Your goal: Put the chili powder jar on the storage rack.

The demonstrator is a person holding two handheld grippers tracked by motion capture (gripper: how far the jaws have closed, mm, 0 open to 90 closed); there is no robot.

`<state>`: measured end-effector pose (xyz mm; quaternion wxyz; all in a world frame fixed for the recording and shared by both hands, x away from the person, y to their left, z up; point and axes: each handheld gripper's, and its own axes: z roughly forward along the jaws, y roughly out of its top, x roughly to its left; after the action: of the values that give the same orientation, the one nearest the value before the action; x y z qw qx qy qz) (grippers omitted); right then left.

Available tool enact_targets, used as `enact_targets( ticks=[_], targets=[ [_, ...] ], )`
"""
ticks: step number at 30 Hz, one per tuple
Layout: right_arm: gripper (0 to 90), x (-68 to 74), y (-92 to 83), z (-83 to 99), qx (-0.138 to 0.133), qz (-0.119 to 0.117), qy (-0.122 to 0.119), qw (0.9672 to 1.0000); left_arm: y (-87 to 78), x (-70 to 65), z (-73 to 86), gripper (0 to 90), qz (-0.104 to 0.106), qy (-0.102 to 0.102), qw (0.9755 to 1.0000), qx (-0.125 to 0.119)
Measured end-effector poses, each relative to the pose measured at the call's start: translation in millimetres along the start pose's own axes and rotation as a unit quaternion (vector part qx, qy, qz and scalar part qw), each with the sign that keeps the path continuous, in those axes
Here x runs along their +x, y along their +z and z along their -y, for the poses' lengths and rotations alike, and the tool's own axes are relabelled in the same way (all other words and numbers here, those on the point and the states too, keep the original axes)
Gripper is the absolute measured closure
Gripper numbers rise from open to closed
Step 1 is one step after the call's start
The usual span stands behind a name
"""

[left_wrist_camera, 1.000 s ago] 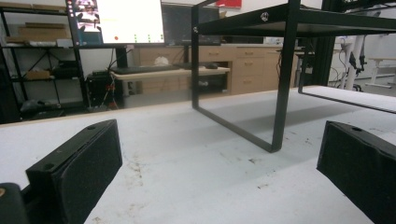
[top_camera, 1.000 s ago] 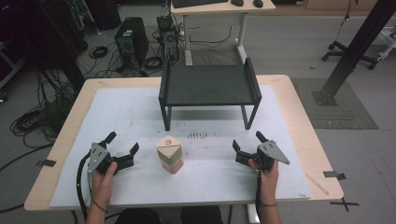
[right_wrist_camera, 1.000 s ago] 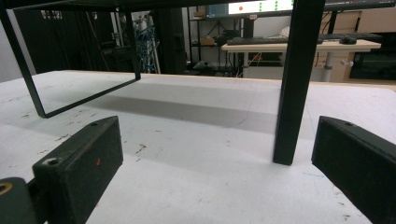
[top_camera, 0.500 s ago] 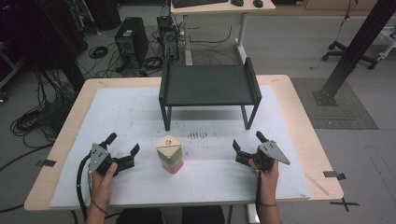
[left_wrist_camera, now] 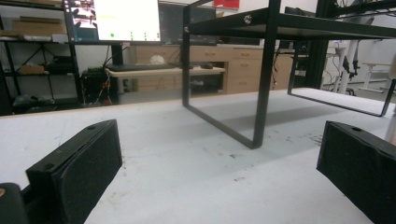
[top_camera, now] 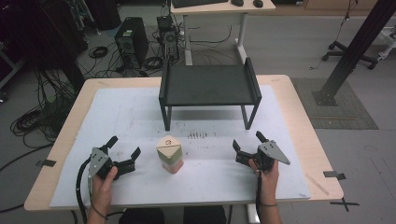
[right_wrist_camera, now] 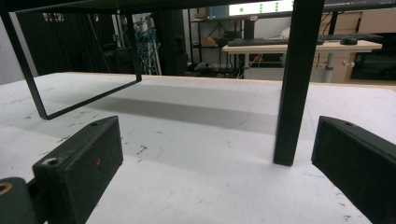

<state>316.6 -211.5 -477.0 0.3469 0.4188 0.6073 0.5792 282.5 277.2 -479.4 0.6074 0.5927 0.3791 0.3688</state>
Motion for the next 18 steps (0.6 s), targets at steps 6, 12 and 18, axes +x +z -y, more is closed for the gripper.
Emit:
enact_targets(
  ticks=[6, 12, 18],
  targets=[
    [1.9, 0.0, -0.1, 0.1, -0.001, 0.000, -0.001, 1.0000, -3.4, -5.6, -0.1, 0.2, 0.004, 0.001, 1.0000, 0.002],
    [1.9, 0.1, -0.3, 0.2, -0.002, -0.001, -0.001, 1.0000, -7.2, -11.6, -0.1, 0.2, 0.008, 0.004, 1.0000, 0.004],
    [1.9, 0.3, -0.4, 0.2, -0.003, -0.001, -0.002, 1.0000, -10.3, -17.3, -0.1, 0.2, 0.013, 0.007, 0.9999, 0.006]
  ],
)
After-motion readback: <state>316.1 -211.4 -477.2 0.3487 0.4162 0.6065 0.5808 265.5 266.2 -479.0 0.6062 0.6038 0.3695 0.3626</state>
